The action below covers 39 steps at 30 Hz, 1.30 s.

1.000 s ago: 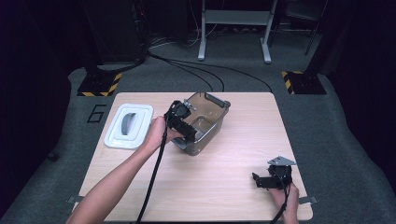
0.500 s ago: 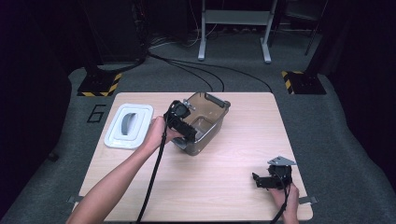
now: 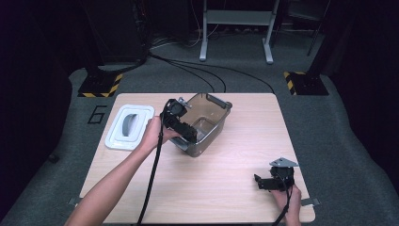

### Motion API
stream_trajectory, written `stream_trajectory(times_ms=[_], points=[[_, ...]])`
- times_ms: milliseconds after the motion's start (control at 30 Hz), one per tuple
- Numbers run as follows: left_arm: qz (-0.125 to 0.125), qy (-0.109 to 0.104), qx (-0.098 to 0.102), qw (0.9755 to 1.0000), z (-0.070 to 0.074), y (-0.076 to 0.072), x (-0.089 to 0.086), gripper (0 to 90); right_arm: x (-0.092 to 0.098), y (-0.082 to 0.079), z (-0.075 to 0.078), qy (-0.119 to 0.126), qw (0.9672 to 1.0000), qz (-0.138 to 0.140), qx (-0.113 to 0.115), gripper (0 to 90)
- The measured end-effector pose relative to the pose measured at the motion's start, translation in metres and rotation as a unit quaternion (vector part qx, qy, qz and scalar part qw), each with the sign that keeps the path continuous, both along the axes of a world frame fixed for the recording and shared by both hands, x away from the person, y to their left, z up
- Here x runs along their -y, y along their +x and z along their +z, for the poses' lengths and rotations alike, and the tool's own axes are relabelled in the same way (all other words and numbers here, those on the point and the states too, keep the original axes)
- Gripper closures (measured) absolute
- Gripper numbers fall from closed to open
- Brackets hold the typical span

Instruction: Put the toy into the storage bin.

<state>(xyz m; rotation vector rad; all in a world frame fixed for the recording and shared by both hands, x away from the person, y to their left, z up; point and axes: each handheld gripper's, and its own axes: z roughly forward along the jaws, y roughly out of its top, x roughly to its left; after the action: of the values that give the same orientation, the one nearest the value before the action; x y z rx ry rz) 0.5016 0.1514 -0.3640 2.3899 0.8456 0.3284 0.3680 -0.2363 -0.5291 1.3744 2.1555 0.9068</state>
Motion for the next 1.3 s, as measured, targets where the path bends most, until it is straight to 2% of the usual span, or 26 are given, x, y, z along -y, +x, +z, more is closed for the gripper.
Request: stream_trajectory(times_ms=[133,433,633,867,1033,1100,1300], points=[[0.008,-0.009,0.005,0.9999,0.007,0.000,-0.013,6.6,0.000,0.000,0.000,0.000,1.0000,0.000,0.000,0.6],[0.021,-0.036,0.002,0.9991,0.013,-0.003,-0.033,5.2,0.000,0.000,0.000,0.000,1.0000,0.000,0.000,0.5],[0.023,-0.044,0.008,0.9987,0.018,-0.008,-0.044,4.1,0.000,0.000,0.000,0.000,1.0000,0.000,0.000,0.6],[0.049,-0.050,0.012,0.9975,0.020,-0.009,-0.068,3.1,0.000,0.000,0.000,0.000,1.0000,0.000,0.000,0.5],[0.074,-0.050,0.014,0.9959,0.013,-0.004,-0.093,1.5,0.000,0.000,0.000,0.000,1.0000,0.000,0.000,0.5],[0.086,-0.050,0.009,0.9950,0.009,-0.001,-0.103,1.3,0.000,0.000,0.000,0.000,1.0000,0.000,0.000,0.5],[0.134,-0.062,0.006,0.9891,-0.007,0.009,-0.132,1.6,0.000,0.000,0.000,0.000,1.0000,0.000,0.000,0.5]])
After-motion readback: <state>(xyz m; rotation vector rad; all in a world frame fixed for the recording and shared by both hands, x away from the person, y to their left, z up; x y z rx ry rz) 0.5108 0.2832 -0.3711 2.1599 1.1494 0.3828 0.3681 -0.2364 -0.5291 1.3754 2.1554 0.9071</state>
